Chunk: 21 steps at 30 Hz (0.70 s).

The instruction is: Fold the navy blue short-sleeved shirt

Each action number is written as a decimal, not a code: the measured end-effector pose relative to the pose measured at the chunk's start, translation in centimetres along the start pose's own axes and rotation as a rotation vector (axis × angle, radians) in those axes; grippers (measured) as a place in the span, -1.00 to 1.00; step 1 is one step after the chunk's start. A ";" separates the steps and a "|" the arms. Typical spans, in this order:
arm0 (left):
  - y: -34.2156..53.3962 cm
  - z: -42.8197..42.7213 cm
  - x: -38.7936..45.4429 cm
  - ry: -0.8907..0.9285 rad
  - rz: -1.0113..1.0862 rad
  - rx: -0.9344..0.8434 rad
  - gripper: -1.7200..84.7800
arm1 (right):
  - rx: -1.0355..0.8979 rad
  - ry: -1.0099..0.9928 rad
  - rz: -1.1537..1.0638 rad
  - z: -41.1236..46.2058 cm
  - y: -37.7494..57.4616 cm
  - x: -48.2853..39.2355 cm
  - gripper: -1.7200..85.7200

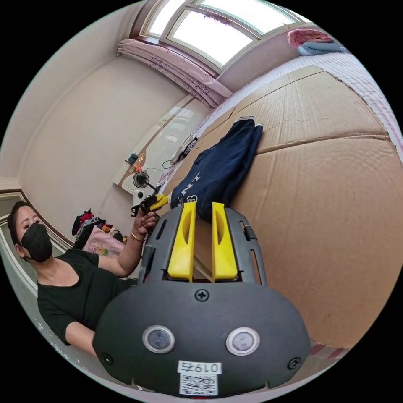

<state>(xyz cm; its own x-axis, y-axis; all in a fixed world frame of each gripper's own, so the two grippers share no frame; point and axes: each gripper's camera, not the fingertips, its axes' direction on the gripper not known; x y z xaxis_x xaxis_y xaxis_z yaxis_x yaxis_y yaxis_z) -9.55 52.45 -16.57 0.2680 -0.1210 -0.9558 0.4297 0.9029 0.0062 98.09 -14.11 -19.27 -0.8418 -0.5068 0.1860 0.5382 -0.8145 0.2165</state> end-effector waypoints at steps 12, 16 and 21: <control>2.3 4.3 2.1 -0.172 0.014 -0.112 -0.89 | -0.178 0.018 -0.123 5.6 -2.9 8.1 -0.93; 3.3 5.4 3.6 -0.221 0.048 -0.132 -0.90 | -0.177 0.030 -0.078 8.8 -2.5 10.8 -0.94; 5.7 6.1 5.5 -0.199 0.067 -0.104 -0.88 | -0.102 0.056 -0.094 12.3 -0.6 12.3 -0.89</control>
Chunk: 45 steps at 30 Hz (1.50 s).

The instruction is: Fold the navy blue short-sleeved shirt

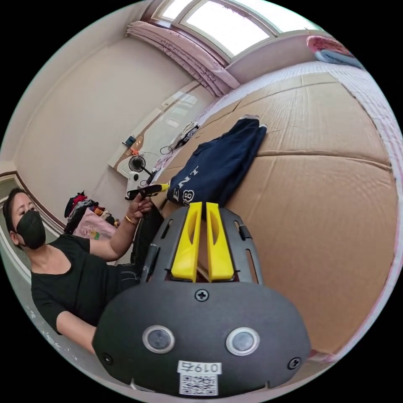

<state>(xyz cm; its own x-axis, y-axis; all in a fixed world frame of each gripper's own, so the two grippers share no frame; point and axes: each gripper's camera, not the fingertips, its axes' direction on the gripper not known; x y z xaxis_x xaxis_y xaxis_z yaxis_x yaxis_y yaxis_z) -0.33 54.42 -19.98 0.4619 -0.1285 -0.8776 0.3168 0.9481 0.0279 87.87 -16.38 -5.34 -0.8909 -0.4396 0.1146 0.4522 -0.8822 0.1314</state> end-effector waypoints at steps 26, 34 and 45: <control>19.1 19.4 28.2 -1.034 1.295 -0.093 -0.73 | -0.439 1.403 -1.186 49.5 9.4 -7.7 -0.67; 18.4 20.8 30.3 -0.923 1.336 -0.194 -0.82 | -0.474 1.333 -1.178 54.2 7.5 -5.0 -0.79; 15.8 19.8 31.0 -0.782 1.314 -0.253 -0.90 | -0.412 1.179 -1.072 56.9 6.5 -3.9 -0.81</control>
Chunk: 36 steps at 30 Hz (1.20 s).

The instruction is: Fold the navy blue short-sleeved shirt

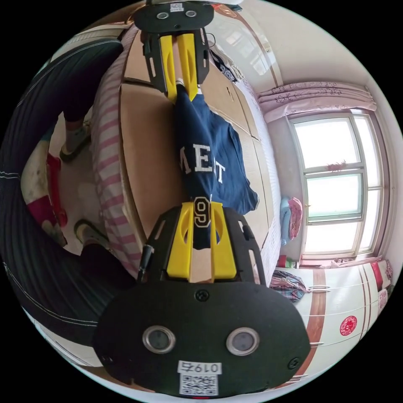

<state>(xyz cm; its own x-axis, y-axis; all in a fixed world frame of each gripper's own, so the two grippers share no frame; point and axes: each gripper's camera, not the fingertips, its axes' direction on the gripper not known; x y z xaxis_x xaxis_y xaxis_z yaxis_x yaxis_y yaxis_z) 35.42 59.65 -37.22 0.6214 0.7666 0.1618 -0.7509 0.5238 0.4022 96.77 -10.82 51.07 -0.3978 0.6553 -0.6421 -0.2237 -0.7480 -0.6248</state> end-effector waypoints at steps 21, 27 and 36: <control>0.7 0.8 1.9 -0.173 -0.204 -0.119 -0.78 | 0.007 0.185 0.122 -2.5 1.1 -6.2 -0.70; 1.8 1.3 -0.9 -0.111 -0.246 -0.105 -0.80 | 0.032 0.088 0.216 -6.1 1.8 -4.4 -0.70; 4.5 1.7 -5.2 -0.094 -0.347 -0.120 -0.80 | 0.059 0.057 0.369 -14.3 4.6 -1.5 -0.69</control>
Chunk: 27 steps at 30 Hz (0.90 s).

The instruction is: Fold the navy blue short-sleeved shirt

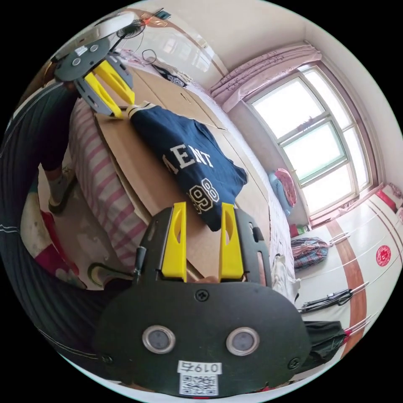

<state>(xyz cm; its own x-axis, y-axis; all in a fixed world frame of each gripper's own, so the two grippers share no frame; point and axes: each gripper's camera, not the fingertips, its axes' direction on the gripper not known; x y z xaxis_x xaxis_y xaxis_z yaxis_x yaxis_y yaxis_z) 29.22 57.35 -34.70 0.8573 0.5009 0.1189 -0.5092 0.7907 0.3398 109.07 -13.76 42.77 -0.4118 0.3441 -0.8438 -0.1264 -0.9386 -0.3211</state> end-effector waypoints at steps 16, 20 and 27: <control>-5.9 3.5 -19.7 0.311 -0.327 0.258 -0.80 | 0.401 -0.364 0.680 -13.6 0.7 29.4 -0.83; -12.1 6.3 -23.2 0.396 -0.259 0.282 -0.81 | 0.359 -0.448 0.686 -12.4 -2.5 34.8 -0.82; -21.4 14.6 -30.9 0.705 -0.228 0.256 -0.81 | 0.245 -0.727 0.834 -9.8 -2.3 41.0 -0.83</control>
<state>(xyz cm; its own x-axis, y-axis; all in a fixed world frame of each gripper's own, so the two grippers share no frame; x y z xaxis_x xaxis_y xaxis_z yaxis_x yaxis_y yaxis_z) 14.76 19.83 -32.02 0.6443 0.5092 -0.5706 -0.2198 0.8379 0.4996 101.33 2.75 4.67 -0.8671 -0.4125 -0.2794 0.2925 -0.8754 0.3848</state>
